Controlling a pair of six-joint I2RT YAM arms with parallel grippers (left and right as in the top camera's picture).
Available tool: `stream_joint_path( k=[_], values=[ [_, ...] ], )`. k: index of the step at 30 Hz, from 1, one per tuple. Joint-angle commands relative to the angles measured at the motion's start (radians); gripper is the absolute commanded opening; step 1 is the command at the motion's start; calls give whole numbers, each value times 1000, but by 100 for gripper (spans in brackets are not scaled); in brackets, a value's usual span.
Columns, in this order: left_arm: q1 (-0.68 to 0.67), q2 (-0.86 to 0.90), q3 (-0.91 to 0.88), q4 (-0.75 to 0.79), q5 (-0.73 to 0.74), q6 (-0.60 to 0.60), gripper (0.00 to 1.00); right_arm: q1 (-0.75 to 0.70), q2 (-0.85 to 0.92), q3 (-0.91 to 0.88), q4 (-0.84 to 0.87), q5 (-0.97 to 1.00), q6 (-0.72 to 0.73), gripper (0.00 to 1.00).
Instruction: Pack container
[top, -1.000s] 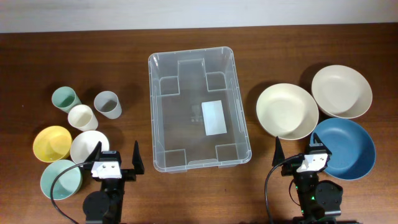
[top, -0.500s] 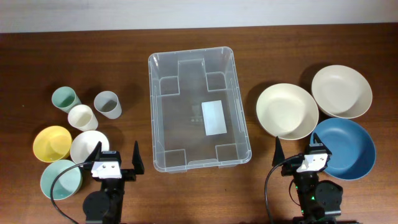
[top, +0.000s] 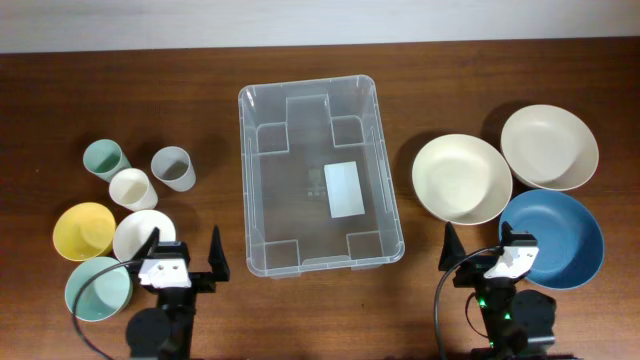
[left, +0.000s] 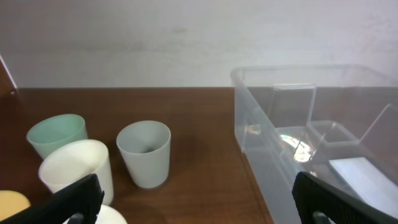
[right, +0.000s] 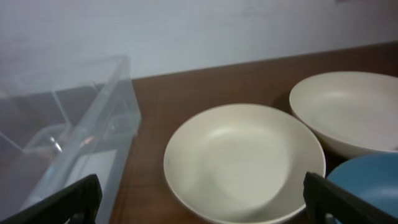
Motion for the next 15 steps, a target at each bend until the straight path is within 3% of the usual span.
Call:
stream_joint_path(
  k=[1,10,15],
  values=[
    [-2,103,186,-71,-14,-14,100,5,79,163,-58,44,42,99],
    [-2,516,573,-267,-23,-14,100,5,572,581,-246,76,39,99],
    [-2,771,831,-507,-17,-6,100,-19,903,893,-471,53,39,99]
  ],
)
